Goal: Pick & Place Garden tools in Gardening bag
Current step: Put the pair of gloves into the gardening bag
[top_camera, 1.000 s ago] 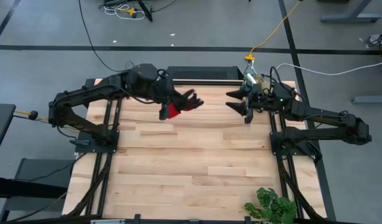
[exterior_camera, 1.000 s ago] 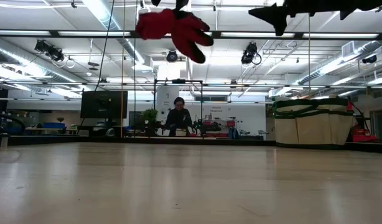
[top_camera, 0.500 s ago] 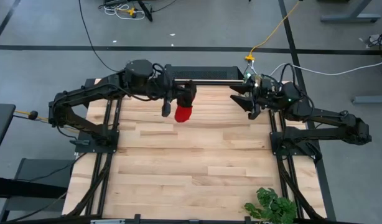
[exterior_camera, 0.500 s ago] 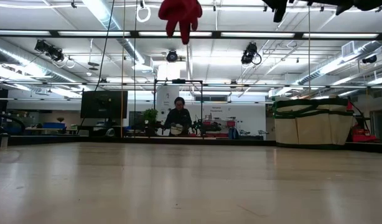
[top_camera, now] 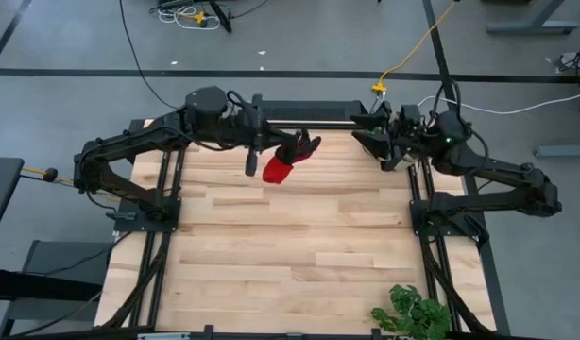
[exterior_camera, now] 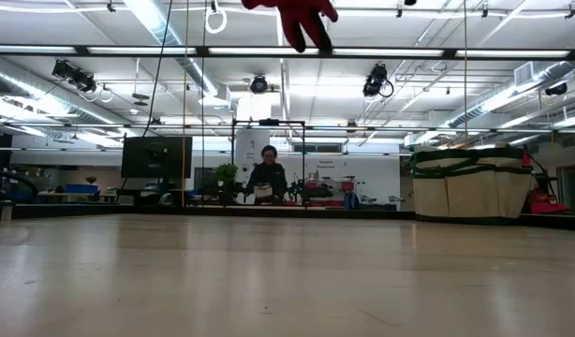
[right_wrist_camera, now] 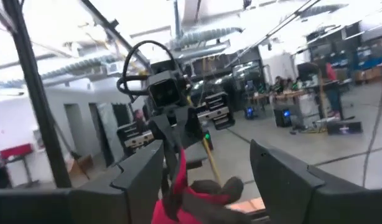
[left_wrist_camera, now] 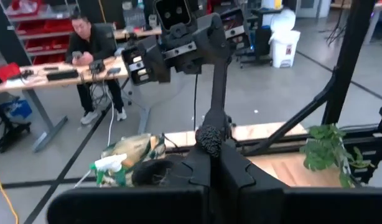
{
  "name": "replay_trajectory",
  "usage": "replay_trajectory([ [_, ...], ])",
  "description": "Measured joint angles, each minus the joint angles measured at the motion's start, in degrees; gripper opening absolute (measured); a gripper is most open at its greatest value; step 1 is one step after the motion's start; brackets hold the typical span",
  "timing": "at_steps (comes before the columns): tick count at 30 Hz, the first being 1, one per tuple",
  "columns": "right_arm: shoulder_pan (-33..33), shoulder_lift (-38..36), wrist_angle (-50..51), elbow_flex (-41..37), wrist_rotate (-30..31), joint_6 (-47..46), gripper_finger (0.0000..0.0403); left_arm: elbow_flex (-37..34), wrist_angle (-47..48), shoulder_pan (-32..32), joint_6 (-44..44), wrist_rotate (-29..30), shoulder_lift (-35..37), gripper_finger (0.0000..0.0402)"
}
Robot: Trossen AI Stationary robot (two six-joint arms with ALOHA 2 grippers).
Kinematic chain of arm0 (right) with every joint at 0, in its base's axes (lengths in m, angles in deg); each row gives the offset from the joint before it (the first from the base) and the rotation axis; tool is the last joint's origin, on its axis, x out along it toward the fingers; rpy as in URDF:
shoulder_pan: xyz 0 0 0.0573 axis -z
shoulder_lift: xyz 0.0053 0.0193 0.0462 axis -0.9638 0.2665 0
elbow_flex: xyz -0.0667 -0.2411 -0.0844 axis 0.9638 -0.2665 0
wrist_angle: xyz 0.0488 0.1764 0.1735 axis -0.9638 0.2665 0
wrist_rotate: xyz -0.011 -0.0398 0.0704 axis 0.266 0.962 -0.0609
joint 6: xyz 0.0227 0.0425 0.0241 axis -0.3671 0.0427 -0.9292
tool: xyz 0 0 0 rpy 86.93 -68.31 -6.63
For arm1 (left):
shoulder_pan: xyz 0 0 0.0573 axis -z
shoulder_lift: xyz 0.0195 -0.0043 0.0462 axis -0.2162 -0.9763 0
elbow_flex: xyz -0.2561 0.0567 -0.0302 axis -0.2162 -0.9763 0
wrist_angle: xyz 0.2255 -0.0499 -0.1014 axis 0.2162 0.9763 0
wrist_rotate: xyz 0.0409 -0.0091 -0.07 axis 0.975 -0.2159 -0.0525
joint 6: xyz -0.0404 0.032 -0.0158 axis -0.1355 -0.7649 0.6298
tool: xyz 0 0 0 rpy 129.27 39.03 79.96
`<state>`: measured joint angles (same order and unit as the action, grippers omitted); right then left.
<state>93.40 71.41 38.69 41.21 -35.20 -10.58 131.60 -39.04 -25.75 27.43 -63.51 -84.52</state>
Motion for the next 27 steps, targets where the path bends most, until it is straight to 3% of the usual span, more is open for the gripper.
replay_trajectory([
  [7, 0.00, 6.22, 7.25, 7.77, -5.00, 4.93, 0.0240, 0.00, -0.95, 0.00, 1.32, -0.82, 0.00, 0.0006],
  [17, 0.08, 11.13, 8.09, 8.30, -6.68, 5.86, 0.0240, 0.00, -0.92, 0.03, 1.72, -1.75, 0.00, 0.0006],
  [27, 0.45, 14.45, 7.97, 8.30, -12.40, 7.45, 0.0240, 0.00, -1.25, 0.03, 1.84, -10.25, 0.00, 0.0006],
])
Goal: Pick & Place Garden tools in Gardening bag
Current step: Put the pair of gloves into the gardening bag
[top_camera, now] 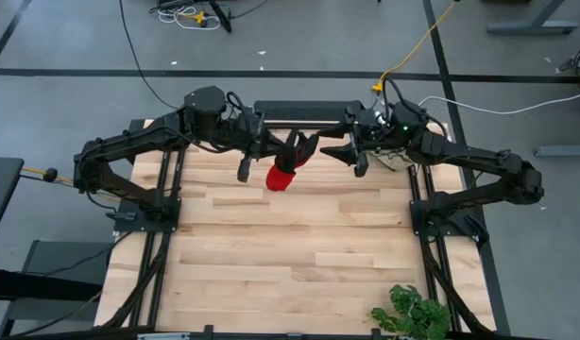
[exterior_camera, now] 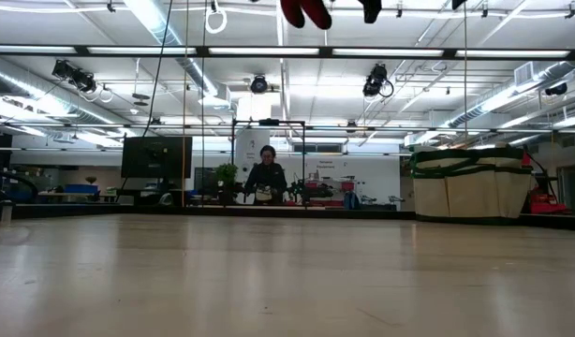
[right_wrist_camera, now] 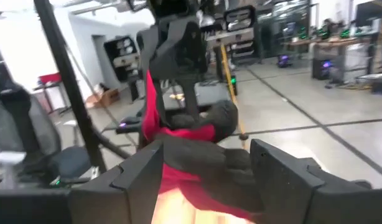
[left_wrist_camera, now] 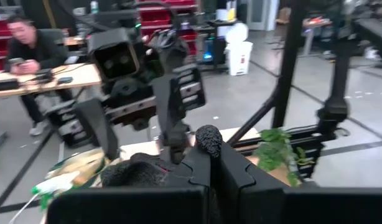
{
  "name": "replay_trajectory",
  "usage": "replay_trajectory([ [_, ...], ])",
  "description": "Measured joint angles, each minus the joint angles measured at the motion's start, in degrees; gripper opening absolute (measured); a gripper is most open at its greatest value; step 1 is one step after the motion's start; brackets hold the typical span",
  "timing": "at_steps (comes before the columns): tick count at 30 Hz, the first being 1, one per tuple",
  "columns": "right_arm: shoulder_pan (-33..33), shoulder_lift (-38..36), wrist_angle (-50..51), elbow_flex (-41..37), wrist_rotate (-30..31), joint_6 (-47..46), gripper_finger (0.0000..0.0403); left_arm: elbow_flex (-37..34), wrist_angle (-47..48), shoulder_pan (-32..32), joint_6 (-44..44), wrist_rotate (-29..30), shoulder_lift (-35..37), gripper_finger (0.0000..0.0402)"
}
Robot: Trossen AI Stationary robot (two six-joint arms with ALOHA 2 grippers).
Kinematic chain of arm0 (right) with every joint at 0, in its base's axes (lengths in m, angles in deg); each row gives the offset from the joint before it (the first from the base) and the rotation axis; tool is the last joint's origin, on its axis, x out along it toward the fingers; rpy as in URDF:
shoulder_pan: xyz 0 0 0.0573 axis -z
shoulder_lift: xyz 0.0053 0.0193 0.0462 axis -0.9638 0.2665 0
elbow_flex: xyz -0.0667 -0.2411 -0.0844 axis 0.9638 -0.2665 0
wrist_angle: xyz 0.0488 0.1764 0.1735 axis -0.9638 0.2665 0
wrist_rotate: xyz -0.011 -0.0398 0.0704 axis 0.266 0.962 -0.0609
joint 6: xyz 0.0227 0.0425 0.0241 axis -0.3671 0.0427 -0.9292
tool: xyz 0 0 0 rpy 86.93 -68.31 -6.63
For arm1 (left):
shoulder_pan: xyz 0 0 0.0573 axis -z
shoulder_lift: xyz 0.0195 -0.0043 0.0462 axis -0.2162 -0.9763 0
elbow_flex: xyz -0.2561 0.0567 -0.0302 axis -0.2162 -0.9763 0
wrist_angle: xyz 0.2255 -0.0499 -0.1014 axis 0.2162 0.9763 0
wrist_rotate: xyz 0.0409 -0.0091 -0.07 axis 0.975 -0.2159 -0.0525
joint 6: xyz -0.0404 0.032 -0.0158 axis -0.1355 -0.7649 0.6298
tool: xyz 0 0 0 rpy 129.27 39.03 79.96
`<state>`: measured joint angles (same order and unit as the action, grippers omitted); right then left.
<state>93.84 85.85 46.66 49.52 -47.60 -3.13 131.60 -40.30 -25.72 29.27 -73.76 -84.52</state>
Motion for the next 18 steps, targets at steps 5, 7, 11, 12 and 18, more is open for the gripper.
replay_trajectory([
  [5, 0.01, 0.50, 0.02, 0.00, -3.58, 3.12, 0.0240, -0.02, -1.43, -0.02, 1.01, -2.47, 0.00, 0.0006],
  [7, -0.01, 0.50, -0.02, 0.00, -3.90, 4.66, 0.0240, -0.02, -1.38, -0.02, 1.04, -2.52, 0.00, 0.0006],
  [11, -0.01, 0.50, -0.06, 0.00, -4.83, 5.76, 0.0240, -0.02, -1.38, -0.02, 1.06, -2.98, 0.00, 0.0006],
  [12, -0.01, 0.50, -0.08, 0.00, -4.97, 5.78, 0.0240, -0.02, -1.38, -0.04, 1.04, -3.09, 0.00, 0.0006],
  [18, -0.54, 0.50, -0.07, 0.00, -6.13, 8.39, 0.0240, -0.02, -1.44, -0.04, 1.06, -3.15, 0.00, 0.0007],
])
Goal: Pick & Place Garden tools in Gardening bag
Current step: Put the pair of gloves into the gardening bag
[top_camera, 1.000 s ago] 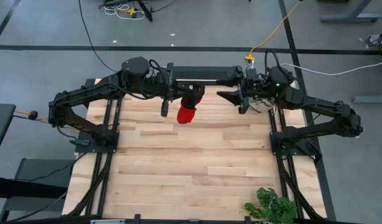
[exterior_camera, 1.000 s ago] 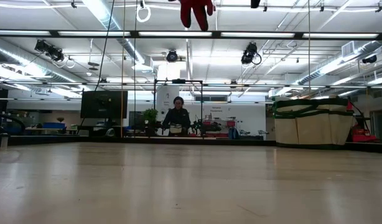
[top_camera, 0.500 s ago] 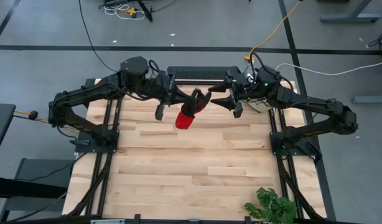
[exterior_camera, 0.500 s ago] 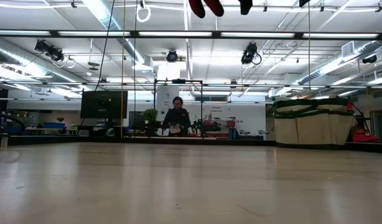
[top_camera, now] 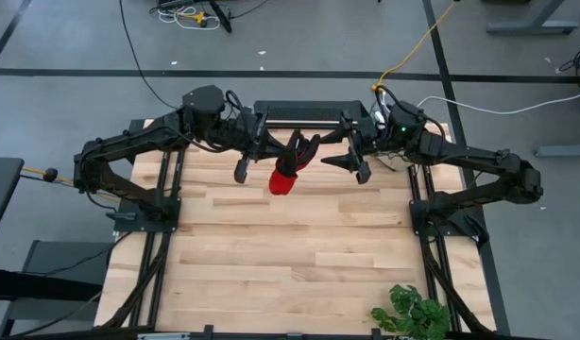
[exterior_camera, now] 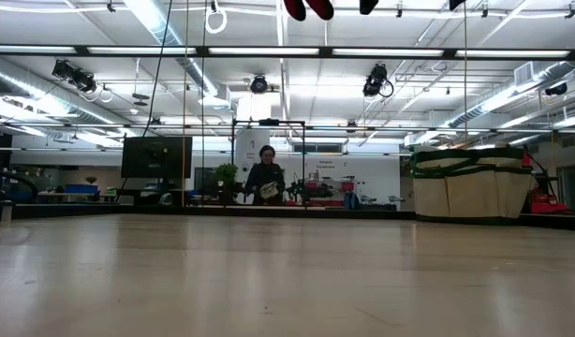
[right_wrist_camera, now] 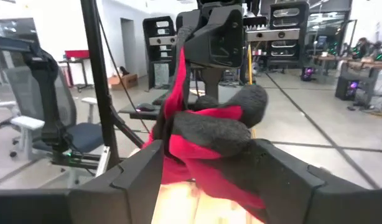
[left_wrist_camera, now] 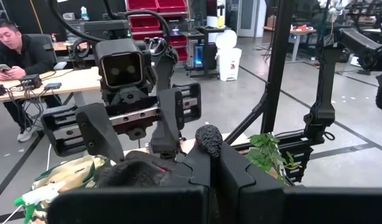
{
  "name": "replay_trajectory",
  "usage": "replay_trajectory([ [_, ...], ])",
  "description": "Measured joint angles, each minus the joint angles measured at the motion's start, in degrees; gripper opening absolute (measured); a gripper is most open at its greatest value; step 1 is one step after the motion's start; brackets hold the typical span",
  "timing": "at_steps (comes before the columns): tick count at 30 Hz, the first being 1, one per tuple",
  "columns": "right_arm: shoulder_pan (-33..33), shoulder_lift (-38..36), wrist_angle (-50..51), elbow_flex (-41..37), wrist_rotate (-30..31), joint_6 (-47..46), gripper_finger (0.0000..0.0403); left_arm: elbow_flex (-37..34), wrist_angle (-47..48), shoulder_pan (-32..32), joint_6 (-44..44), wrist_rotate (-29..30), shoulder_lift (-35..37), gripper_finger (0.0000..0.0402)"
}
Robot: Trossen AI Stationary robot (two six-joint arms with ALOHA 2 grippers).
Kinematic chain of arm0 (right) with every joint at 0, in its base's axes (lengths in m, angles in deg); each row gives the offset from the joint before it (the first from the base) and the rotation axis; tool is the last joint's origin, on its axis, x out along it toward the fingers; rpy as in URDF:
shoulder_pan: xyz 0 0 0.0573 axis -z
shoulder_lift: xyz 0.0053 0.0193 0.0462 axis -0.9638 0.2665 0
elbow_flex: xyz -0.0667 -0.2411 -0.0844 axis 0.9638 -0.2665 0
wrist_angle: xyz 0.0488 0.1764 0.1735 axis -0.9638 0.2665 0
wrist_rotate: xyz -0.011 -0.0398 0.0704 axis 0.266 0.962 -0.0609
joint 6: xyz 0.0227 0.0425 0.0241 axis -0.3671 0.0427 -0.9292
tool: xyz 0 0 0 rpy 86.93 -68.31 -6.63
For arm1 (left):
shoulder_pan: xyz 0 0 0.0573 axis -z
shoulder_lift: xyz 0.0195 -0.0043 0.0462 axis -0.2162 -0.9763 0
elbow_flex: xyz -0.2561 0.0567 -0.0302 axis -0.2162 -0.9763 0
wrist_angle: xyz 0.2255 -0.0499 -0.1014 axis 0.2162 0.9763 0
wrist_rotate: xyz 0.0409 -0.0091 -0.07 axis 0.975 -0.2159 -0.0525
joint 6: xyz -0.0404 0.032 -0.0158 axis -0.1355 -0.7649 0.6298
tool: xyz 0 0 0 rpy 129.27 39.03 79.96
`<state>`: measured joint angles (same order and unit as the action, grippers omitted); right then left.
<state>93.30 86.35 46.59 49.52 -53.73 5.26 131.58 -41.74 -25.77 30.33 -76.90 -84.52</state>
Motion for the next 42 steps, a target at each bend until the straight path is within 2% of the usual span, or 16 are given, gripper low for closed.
replay_trajectory([
  [8, -0.11, 0.00, -0.08, 0.00, 2.87, 5.86, 0.0240, 0.00, -0.11, 0.01, 0.39, -0.02, 0.00, 0.0007],
  [13, -0.11, 0.26, -0.14, 0.00, -0.24, 6.37, 0.0240, 0.00, -0.22, 0.00, 1.03, -0.02, 0.00, 0.0007],
  [24, -0.11, 3.06, -3.95, 0.02, -0.56, 8.72, 0.0240, 0.00, -0.47, 0.04, 1.85, -0.98, 0.00, 0.0007],
  [32, -0.15, 5.12, -6.79, 0.02, -6.23, 6.53, 0.0240, 0.00, -0.46, 0.04, 2.41, -0.94, 0.00, 0.0007],
  [42, -2.27, 6.96, -6.85, 0.02, -6.32, 7.43, 0.0240, 0.00, -0.49, 0.02, 2.97, -0.92, 0.00, 0.0007],
])
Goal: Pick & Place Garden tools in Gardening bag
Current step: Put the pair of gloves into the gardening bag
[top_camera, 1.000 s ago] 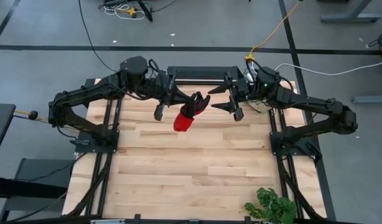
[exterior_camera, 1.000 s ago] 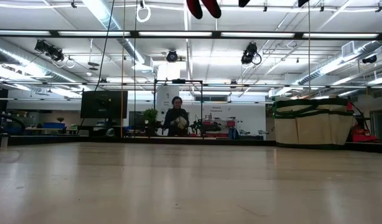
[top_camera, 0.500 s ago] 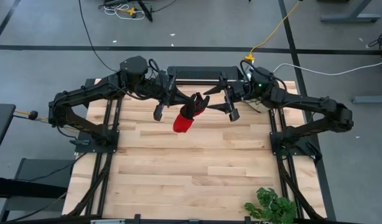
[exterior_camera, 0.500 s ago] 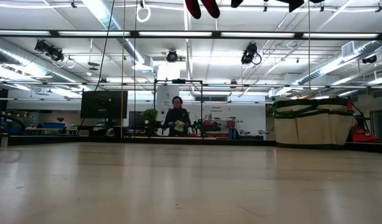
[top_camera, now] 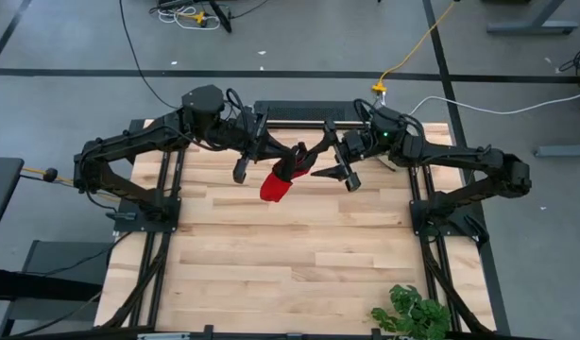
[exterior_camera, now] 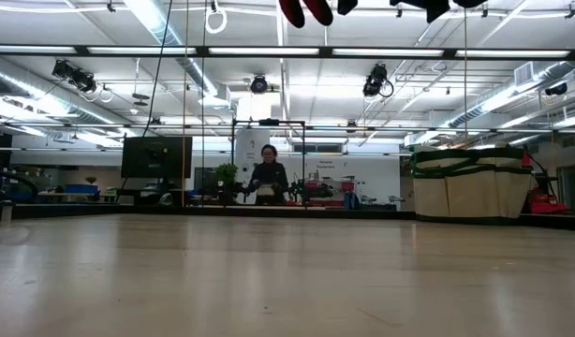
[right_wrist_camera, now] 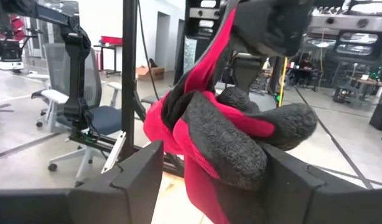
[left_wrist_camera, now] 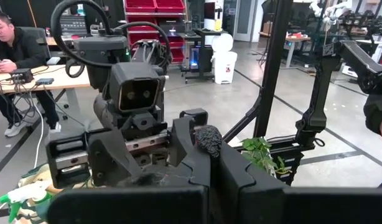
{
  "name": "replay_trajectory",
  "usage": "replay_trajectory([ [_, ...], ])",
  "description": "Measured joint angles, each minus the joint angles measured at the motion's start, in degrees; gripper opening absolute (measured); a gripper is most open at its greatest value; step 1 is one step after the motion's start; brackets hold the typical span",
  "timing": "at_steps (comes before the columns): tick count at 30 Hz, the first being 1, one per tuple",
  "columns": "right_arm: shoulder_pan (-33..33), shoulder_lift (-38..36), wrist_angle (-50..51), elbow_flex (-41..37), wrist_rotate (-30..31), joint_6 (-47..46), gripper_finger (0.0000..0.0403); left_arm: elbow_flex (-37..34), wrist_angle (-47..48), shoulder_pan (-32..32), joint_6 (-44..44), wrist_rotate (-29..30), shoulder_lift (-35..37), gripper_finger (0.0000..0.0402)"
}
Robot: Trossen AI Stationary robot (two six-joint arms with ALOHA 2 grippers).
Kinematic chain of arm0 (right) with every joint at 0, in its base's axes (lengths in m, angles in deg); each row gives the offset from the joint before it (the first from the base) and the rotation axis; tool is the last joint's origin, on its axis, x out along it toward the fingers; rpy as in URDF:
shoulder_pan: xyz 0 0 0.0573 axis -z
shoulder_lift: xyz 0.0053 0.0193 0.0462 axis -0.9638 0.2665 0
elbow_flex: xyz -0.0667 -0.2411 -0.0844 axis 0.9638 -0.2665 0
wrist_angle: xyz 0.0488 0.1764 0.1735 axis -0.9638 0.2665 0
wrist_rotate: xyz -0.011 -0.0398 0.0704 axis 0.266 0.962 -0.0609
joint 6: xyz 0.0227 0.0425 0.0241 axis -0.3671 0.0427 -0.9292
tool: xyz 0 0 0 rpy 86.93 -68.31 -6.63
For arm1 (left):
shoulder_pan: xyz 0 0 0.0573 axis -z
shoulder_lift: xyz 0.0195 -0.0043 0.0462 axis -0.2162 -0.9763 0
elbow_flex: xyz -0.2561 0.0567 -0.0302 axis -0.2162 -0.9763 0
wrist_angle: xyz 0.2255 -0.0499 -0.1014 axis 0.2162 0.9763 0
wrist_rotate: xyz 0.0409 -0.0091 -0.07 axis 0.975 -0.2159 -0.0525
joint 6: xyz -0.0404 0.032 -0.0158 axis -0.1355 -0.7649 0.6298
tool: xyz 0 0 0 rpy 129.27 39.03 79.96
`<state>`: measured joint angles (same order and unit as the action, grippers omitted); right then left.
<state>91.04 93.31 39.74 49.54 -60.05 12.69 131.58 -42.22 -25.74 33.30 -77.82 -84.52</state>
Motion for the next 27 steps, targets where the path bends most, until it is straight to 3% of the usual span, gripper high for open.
replay_trajectory([
  [9, -0.15, -0.01, -1.06, 0.00, 0.05, -1.17, 0.0221, 0.00, 0.02, -0.02, 0.01, 0.00, 0.00, 0.0007],
  [27, -0.15, -0.03, -0.99, 0.00, 0.17, -1.47, 0.0094, 0.00, 0.08, -0.02, 0.39, 0.00, 0.00, 0.0007],
])
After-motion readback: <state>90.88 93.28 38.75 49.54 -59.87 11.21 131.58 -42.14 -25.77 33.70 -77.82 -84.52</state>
